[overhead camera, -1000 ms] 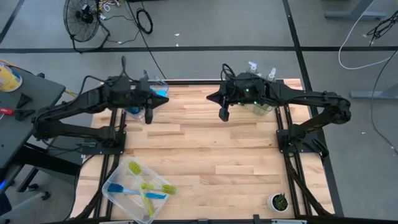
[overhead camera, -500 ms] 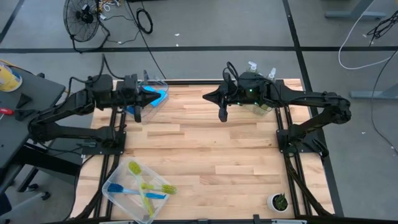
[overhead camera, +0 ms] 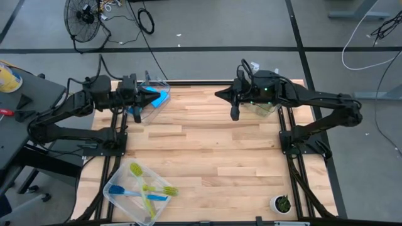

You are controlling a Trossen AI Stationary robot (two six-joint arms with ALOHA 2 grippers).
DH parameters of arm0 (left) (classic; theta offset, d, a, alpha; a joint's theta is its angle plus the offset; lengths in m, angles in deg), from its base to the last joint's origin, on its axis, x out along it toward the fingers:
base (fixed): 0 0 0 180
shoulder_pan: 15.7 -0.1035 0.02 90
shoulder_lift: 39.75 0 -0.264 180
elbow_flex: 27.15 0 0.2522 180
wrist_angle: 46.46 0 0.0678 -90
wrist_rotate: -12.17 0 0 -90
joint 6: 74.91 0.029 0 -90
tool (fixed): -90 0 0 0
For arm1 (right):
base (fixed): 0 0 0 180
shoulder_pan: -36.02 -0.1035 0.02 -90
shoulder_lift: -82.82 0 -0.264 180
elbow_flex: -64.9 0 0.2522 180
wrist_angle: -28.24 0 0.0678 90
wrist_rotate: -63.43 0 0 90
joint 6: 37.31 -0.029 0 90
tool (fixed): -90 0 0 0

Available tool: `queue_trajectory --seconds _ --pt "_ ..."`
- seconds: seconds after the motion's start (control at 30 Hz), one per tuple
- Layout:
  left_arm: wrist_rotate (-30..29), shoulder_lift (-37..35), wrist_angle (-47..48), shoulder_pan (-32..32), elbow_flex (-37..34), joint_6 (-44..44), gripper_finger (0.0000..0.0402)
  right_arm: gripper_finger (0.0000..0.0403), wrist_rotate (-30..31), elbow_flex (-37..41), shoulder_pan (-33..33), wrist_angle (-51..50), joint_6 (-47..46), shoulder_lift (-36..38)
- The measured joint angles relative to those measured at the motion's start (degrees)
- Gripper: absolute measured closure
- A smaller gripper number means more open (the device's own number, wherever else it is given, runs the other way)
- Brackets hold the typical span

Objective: Pick & Place Kitchen Sink Supplies
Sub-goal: Return to Home Position

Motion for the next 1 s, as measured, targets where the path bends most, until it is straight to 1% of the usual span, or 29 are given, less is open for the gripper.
queue_trajectory --seconds 0.23,0.33,0.6,0.77,0.93,1.0 --pt "0.0 0.0 -0.1 0.0 0.0 -0.1 0.0372 0.0403 3.0 0.0 0.0 -0.8 0.2 0.9" --pt "0.0 0.0 -0.1 0.0 0.0 -0.1 0.0372 0.0403 3.2 0.0 0.0 0.0 0.5 0.8" --pt "0.0 0.0 -0.1 0.0 0.0 -0.2 0.0372 0.0403 -0.7 0.0 0.0 1.9 1.7 0.8" --pt "0.0 0.0 -0.1 0.0 0.0 -0.1 0.0372 0.0403 -0.7 0.0 -0.2 2.1 2.8 0.8" --pt "0.0 0.0 -0.1 0.0 0.0 -0.2 0.0372 0.0403 -1.2 0.3 -0.2 6.0 3.0 0.8" --pt "0.0 0.0 -0.1 0.0 0.0 -0.2 0.0372 0.0403 -1.4 3.0 -0.2 10.7 2.7 0.8"
